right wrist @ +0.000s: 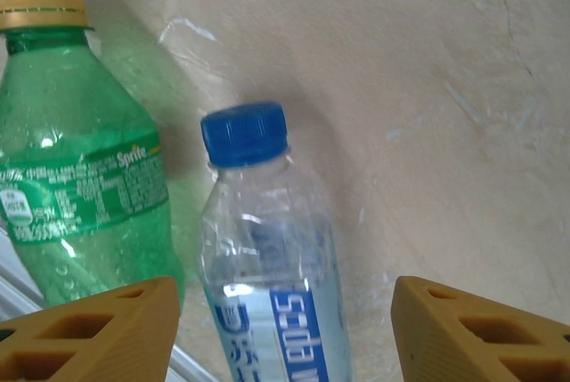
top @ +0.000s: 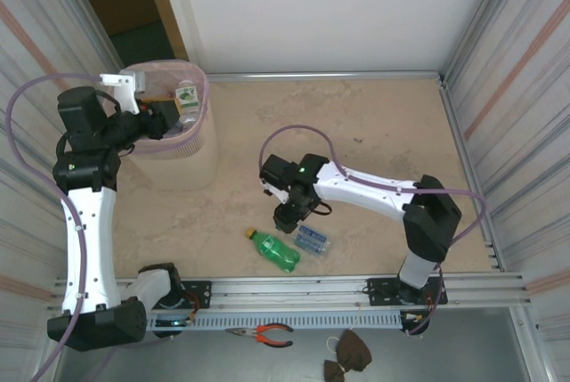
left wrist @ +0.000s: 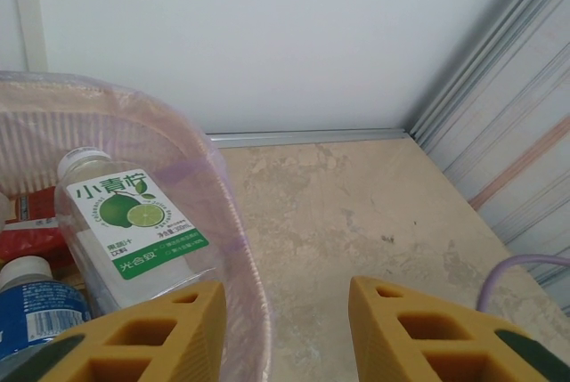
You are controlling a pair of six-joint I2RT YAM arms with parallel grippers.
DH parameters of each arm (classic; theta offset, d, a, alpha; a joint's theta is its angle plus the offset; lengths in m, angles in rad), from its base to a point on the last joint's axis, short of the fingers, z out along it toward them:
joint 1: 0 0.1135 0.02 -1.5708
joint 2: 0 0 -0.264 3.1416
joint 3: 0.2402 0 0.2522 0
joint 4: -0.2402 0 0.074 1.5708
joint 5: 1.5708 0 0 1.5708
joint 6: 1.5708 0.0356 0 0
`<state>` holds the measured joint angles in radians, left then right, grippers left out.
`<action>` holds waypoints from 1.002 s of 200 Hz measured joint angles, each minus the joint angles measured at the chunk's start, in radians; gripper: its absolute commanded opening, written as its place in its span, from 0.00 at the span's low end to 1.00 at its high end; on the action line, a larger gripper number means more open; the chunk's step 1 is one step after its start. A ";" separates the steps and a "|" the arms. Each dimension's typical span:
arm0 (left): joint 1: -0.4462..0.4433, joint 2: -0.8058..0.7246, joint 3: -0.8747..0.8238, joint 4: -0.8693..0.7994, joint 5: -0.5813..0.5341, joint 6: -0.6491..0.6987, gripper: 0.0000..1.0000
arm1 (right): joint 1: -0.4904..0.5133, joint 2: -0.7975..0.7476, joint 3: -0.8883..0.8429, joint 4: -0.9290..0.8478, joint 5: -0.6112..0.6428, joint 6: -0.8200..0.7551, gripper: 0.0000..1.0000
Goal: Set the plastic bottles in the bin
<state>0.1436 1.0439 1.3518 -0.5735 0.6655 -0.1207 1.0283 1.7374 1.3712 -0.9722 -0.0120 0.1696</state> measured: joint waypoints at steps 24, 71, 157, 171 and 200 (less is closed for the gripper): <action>0.000 0.004 0.000 0.003 0.008 -0.003 0.41 | 0.012 0.066 0.052 -0.002 0.000 -0.024 0.60; 0.000 0.021 0.000 0.003 0.036 -0.008 0.41 | 0.022 0.179 0.130 0.000 -0.011 -0.048 0.56; 0.000 0.025 0.000 0.024 0.060 -0.020 0.41 | 0.012 0.257 0.151 0.002 -0.011 -0.077 0.53; 0.000 0.026 0.000 0.028 0.067 -0.020 0.41 | 0.001 0.257 0.146 0.003 -0.011 -0.077 0.53; 0.000 0.030 0.000 0.029 0.072 -0.024 0.41 | -0.037 0.257 0.122 0.003 -0.011 -0.077 0.52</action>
<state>0.1436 1.0737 1.3518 -0.5442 0.7372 -0.1452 0.9916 1.9949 1.4933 -0.9695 -0.0231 0.0929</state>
